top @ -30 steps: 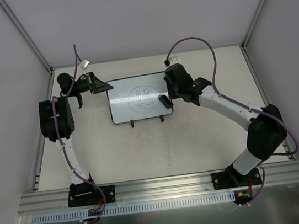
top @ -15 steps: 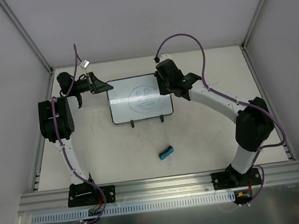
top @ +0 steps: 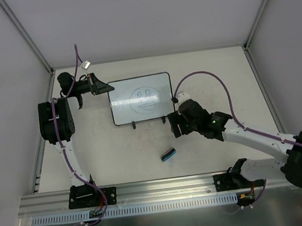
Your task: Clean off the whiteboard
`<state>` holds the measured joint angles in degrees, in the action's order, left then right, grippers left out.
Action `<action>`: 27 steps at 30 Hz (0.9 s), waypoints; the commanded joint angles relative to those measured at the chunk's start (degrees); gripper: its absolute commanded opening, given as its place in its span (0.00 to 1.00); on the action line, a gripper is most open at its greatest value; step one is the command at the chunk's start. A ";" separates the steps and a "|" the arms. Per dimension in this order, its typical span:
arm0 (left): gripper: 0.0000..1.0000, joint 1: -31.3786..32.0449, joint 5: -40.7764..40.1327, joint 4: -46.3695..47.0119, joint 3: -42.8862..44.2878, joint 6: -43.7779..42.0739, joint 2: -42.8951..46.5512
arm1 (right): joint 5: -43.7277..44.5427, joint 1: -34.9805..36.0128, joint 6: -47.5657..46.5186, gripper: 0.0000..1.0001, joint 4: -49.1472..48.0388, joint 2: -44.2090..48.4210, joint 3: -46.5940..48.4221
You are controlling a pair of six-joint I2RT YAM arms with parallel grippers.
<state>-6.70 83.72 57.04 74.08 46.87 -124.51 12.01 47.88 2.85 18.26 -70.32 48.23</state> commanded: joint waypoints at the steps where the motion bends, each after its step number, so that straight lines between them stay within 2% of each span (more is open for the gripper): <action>1: 0.00 0.81 0.39 0.45 -0.52 -5.82 3.75 | -3.38 0.99 6.19 0.72 1.07 7.20 -5.05; 4: 0.00 0.81 0.04 -1.40 -0.52 -7.14 4.10 | -6.91 4.14 9.71 0.72 2.04 10.55 -6.74; 8: 0.00 0.81 -0.14 -2.80 -0.61 -8.20 4.36 | -1.56 12.40 9.46 0.73 2.66 9.69 -7.18; 15: 0.00 0.81 -0.49 -5.79 -0.17 -10.39 4.36 | 0.20 17.95 10.15 0.76 3.62 2.66 -3.15; 18: 0.00 0.81 -0.84 -8.25 0.09 -12.06 4.71 | 0.38 19.09 11.47 0.85 6.60 -1.30 -1.21; 20: 0.00 0.81 -0.93 -9.13 -0.08 -12.85 4.89 | 1.61 20.23 13.13 0.86 8.53 -3.67 0.29; 22: 0.00 0.81 -0.93 -9.49 -0.08 -13.12 4.98 | 1.61 20.85 16.20 0.86 8.55 -4.29 0.12; 27: 0.00 0.81 -1.02 -10.01 -0.17 -13.56 5.15 | -1.02 21.12 24.03 0.71 4.07 -1.06 -2.96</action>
<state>-6.72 83.02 46.30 74.08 38.15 -122.50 11.20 68.77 19.86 23.94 -74.37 46.06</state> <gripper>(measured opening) 0.084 0.726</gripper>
